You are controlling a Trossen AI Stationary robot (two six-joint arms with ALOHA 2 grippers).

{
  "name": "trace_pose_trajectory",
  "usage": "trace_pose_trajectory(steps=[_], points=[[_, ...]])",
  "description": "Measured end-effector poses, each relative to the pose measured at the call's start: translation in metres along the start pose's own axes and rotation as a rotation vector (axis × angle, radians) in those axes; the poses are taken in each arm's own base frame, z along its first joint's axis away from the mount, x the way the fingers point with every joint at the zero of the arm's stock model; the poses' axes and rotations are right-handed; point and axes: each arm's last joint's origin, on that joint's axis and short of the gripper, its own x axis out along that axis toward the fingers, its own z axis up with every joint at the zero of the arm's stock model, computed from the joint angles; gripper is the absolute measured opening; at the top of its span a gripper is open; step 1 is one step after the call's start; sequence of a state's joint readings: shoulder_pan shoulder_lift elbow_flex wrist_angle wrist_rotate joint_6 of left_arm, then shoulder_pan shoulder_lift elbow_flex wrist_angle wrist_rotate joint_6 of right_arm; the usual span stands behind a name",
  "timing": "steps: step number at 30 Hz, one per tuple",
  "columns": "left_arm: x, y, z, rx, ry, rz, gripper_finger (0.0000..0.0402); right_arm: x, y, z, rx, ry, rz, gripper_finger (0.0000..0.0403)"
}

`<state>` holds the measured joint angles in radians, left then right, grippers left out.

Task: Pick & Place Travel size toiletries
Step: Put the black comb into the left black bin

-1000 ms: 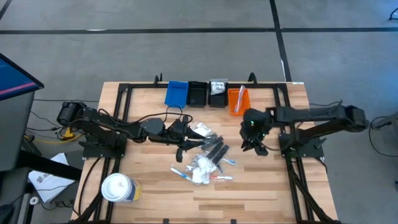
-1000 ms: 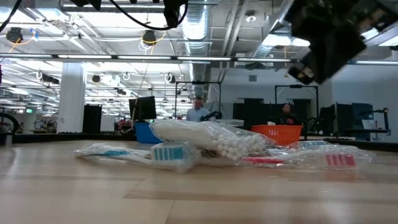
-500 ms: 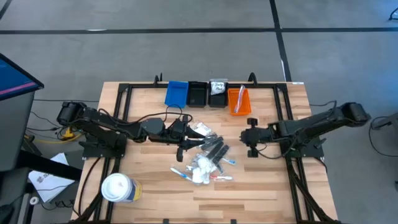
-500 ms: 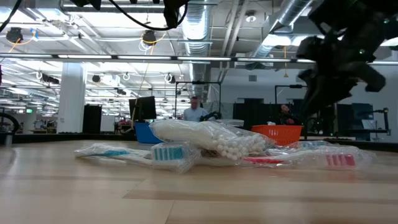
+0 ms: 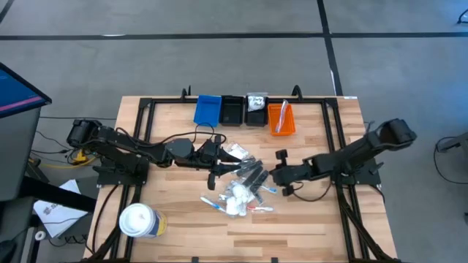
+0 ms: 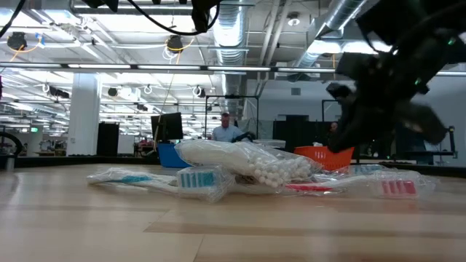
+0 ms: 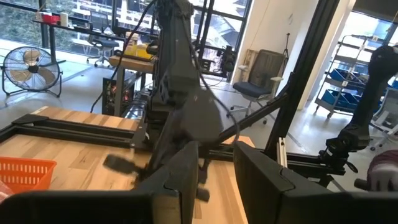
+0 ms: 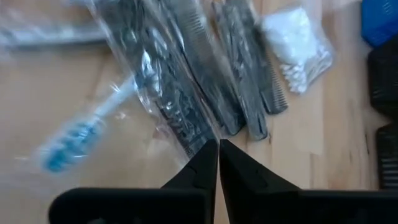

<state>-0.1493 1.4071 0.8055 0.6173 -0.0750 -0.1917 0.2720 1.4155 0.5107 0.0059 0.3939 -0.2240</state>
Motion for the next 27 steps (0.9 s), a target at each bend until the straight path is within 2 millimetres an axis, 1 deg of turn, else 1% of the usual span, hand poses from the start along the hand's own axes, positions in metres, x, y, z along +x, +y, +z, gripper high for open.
trace_pose_trajectory(steps=[4,6,9,13,19,22,27], points=[[0.0,0.0,0.0,0.0,-0.002,0.0,0.0095,0.021,0.0,-0.003,-0.039,0.085,-0.002,0.0007],[0.0,0.0,0.0,0.0,-0.002,0.0,0.0095,0.03,-0.003,-0.002,-0.016,0.115,-0.008,0.0009],[0.0,0.0,0.0,0.0,-0.003,0.0,0.0095,0.037,-0.004,0.003,0.003,0.124,-0.023,0.0017],[0.0,0.0,0.0,0.0,-0.003,-0.001,0.0095,0.038,-0.002,0.012,-0.017,0.114,-0.042,0.0038],[0.0,0.0,0.0,0.0,-0.004,-0.001,0.0095,0.032,0.004,0.021,-0.065,0.1,-0.146,0.0085],[0.0,0.0,0.0,0.0,-0.004,-0.001,0.0095,0.032,0.004,0.022,-0.092,0.107,-0.168,0.0109],[0.0,0.0,0.0,0.0,-0.005,-0.001,0.0095,0.04,-0.003,0.016,-0.08,0.145,-0.184,0.0143]])
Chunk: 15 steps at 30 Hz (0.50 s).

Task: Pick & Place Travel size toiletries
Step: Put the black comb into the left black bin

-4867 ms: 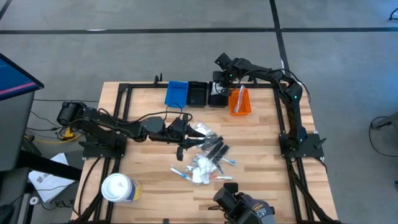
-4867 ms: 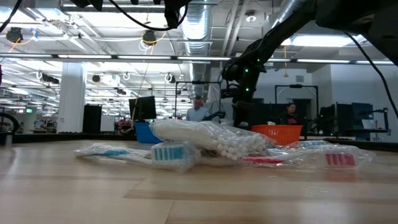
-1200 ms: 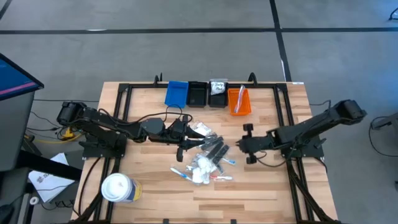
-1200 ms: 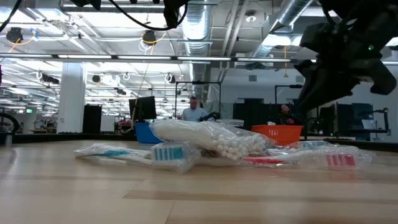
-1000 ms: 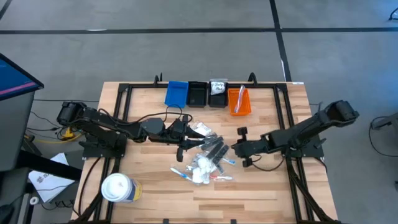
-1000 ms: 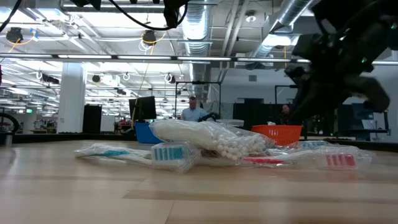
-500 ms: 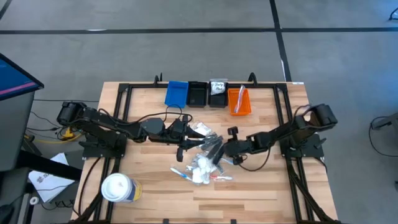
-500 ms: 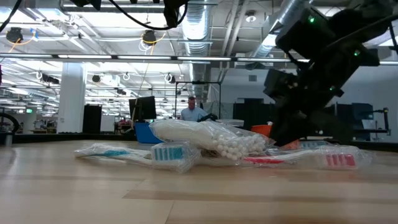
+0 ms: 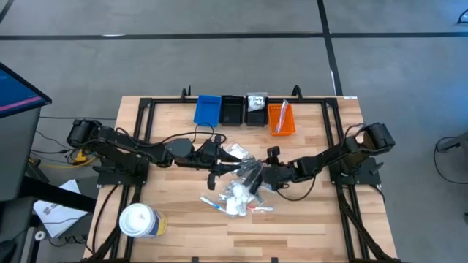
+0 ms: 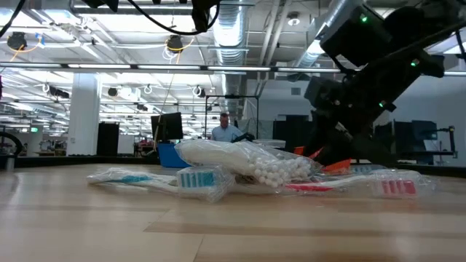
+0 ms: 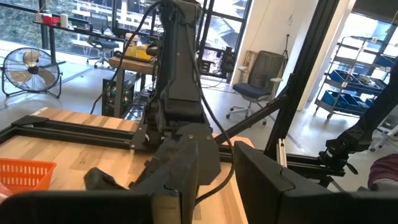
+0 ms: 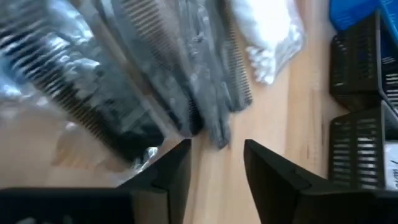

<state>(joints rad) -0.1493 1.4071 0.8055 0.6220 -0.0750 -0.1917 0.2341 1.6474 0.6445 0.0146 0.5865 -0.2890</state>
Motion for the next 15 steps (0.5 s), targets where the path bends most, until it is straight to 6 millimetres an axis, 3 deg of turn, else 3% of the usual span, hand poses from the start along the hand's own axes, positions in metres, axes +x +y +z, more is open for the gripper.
trace_pose_trajectory(steps=[8,15], points=[[0.0,0.0,0.0,0.0,0.0,0.0,0.0095,0.021,-0.004,-0.004,0.024,0.026,-0.044,0.0166],[0.0,0.0,0.0,0.0,0.001,0.0,0.0095,0.031,-0.002,-0.003,0.045,0.013,-0.058,0.0145]])
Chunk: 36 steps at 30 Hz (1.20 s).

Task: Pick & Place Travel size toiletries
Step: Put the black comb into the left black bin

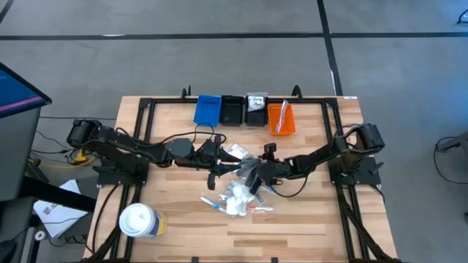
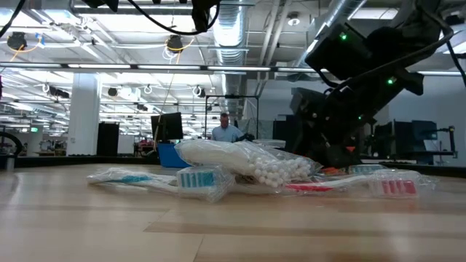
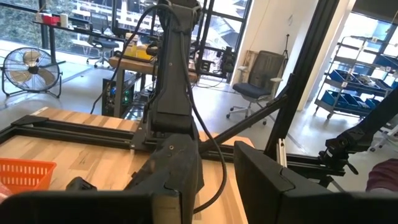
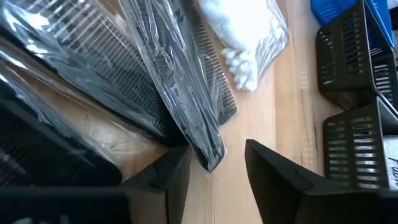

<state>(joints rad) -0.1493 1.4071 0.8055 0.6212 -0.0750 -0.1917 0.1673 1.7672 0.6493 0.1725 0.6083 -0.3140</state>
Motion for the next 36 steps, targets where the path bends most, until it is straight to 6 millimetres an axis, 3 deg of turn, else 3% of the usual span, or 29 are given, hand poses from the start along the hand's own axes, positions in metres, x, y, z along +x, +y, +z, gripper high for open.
trace_pose_trajectory(steps=[17,24,29,36], points=[[0.0,0.0,0.0,0.0,0.0,0.0,0.0095,0.0,0.001,-0.001,-0.003,0.0,0.007,0.0011],[0.0,0.0,0.0,0.0,0.0,0.0,0.0095,0.0,0.001,-0.001,0.02,0.001,0.007,0.0005],[0.0,0.0,0.0,0.0,0.0,0.0,0.0095,-0.012,-0.003,0.002,0.057,-0.022,0.016,0.0003],[0.0,0.0,0.0,0.0,0.0,0.0,0.0095,-0.054,-0.037,0.02,0.268,-0.194,-0.017,0.0002]])
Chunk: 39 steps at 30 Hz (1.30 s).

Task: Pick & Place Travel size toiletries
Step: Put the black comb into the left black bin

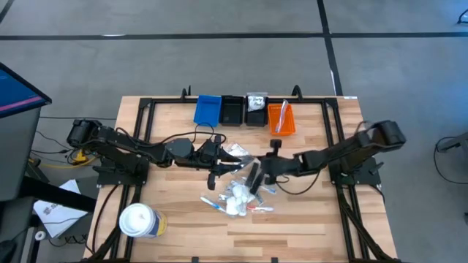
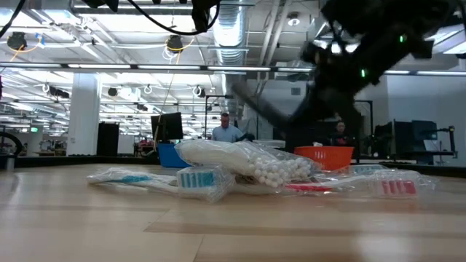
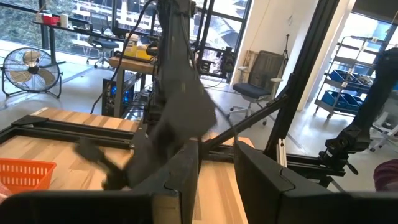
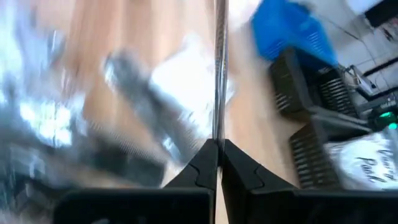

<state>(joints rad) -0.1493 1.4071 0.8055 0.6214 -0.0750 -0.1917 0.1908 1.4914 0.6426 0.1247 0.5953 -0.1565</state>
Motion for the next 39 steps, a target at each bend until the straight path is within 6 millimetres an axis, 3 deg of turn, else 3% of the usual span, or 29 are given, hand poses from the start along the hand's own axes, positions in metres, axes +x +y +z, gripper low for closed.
trace_pose_trajectory(steps=[7,13,19,25,32,39], points=[[0.0,0.0,0.0,0.0,-0.005,-0.001,0.0095,-0.03,-0.037,0.021,0.305,-0.173,0.096,0.0001],[0.0,0.0,0.001,0.0,-0.007,-0.001,0.0095,-0.034,-0.064,0.027,0.488,-0.256,0.187,0.0],[0.0,0.0,0.001,-0.001,-0.007,-0.001,0.0095,-0.021,-0.099,0.031,0.691,-0.263,0.288,0.0],[0.0,0.0,0.001,0.0,-0.007,-0.001,0.0095,-0.007,-0.127,0.047,0.737,-0.297,0.304,0.0],[0.0,-0.001,0.0,0.0,0.003,-0.002,0.0095,0.022,-0.155,0.073,0.726,-0.226,0.443,0.0],[-0.002,-0.004,-0.002,-0.025,0.042,-0.025,0.0095,0.053,-0.184,0.084,0.58,-0.104,0.402,0.0]])
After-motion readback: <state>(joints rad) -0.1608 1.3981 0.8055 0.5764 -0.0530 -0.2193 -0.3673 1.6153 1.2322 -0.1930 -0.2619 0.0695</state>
